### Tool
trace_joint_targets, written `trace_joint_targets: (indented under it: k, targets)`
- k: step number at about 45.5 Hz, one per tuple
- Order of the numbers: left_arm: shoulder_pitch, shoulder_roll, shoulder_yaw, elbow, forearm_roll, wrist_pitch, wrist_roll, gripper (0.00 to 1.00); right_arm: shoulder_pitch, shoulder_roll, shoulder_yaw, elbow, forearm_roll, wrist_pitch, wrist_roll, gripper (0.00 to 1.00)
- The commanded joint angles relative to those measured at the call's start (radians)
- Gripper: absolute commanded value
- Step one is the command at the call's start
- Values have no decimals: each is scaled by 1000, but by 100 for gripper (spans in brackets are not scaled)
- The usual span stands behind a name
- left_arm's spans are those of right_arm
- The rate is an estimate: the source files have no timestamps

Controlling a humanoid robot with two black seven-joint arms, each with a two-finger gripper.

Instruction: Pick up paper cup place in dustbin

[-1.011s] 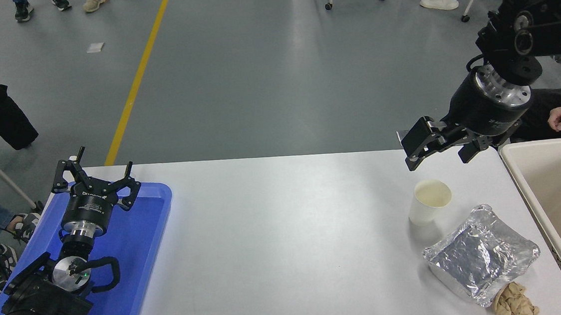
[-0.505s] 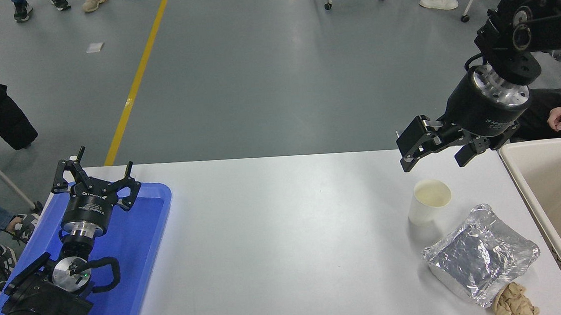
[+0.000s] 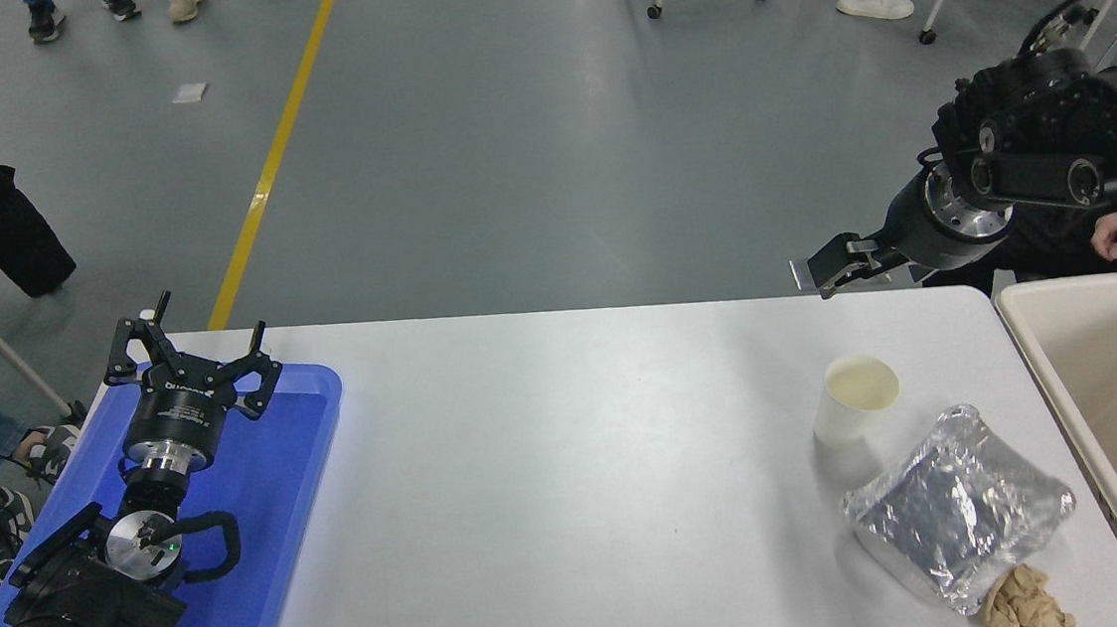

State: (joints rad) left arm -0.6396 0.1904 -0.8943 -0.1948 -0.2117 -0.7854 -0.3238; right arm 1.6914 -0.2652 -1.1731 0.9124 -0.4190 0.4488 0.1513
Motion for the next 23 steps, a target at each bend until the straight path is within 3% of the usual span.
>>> trace_joint_targets:
  k: [1,23]
  targets:
    - [0,0,0,0,0,0,0,100,-148,-6,53,-89,-78,-62,1,100]
    - [0,0,0,0,0,0,0,100,-308,-17,118,-175,-165,-159,1,100]
